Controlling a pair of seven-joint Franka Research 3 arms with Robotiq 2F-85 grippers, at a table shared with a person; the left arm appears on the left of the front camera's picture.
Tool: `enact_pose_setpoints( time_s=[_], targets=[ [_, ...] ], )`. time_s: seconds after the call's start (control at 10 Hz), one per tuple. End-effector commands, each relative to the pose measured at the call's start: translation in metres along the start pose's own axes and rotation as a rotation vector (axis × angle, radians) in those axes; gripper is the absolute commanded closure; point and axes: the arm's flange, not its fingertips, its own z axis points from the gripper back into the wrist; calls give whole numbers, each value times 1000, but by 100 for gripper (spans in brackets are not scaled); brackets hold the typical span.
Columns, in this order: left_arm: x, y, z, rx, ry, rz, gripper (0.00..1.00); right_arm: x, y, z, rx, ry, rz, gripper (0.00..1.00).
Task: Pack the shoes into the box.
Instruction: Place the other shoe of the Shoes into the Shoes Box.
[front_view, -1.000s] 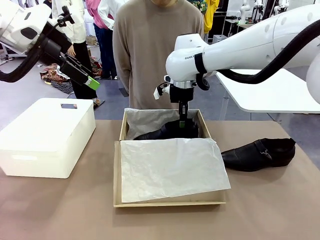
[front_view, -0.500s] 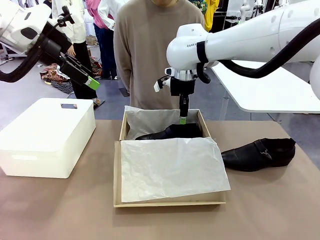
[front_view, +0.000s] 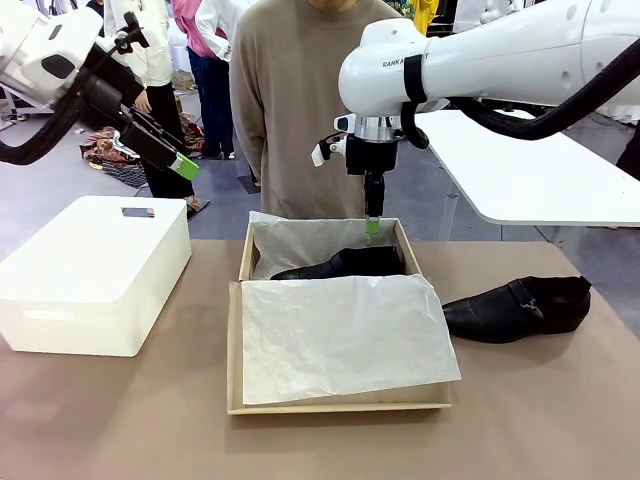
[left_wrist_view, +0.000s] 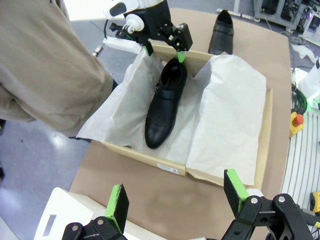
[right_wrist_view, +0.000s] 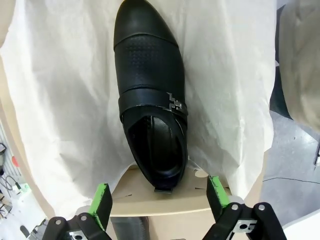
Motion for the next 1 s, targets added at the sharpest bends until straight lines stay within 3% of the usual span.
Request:
enact_pose_setpoints(
  time_s=[0.0, 0.5, 0.9],
  targets=[
    [-1, 1, 0, -15, -16, 0, 0, 2, 0, -2, 3, 0, 2, 0],
    [-1, 1, 0, -15, -16, 0, 0, 1, 0, -3, 5, 2, 1, 0],
    [-1, 1, 0, -15, -16, 0, 0, -41, 26, 42, -63, 26, 3, 0]
  ],
)
